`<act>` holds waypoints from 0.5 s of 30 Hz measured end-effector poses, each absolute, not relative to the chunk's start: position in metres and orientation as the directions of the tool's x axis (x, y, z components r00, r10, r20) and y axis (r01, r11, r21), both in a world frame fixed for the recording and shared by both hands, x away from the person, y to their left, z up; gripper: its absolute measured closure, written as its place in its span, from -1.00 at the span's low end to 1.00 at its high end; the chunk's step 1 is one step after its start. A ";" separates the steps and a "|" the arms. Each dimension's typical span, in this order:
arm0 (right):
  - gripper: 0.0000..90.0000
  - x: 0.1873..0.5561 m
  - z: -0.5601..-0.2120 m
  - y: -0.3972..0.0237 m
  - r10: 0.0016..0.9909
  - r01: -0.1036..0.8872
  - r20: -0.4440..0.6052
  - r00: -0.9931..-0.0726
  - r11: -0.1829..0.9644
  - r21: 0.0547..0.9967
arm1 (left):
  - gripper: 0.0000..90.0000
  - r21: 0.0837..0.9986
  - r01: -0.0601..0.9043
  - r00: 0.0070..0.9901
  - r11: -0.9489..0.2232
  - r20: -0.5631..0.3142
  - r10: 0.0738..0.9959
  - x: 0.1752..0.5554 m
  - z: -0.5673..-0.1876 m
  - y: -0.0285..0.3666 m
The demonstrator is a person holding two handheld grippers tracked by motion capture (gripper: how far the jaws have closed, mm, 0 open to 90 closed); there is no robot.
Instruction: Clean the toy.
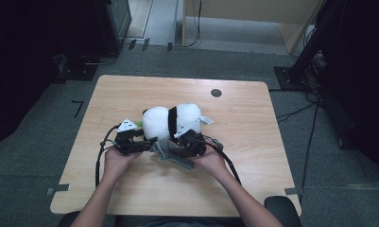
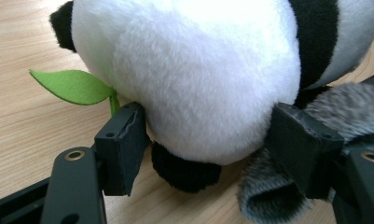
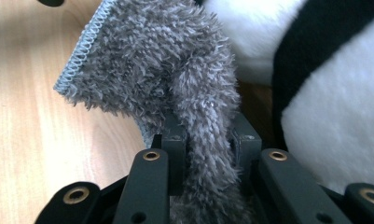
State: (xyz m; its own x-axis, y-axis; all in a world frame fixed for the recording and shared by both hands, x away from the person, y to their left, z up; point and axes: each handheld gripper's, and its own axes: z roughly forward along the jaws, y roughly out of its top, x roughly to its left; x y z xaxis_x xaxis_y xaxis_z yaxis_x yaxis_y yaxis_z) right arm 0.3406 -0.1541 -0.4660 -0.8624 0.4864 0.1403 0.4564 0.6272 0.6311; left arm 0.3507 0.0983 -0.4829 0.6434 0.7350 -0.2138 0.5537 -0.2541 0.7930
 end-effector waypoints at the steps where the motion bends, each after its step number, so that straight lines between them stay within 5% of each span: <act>1: 0.63 0.342 -0.467 -0.158 0.501 0.466 0.141 -0.854 0.615 0.636 | -0.35 0.793 0.554 0.644 -0.254 -0.215 0.734 0.351 -0.483 0.098; 15: 0.60 0.335 -0.453 -0.210 0.550 0.474 0.119 -0.827 0.566 0.675 | -0.35 0.795 0.546 0.654 -0.265 -0.207 0.728 0.352 -0.482 0.099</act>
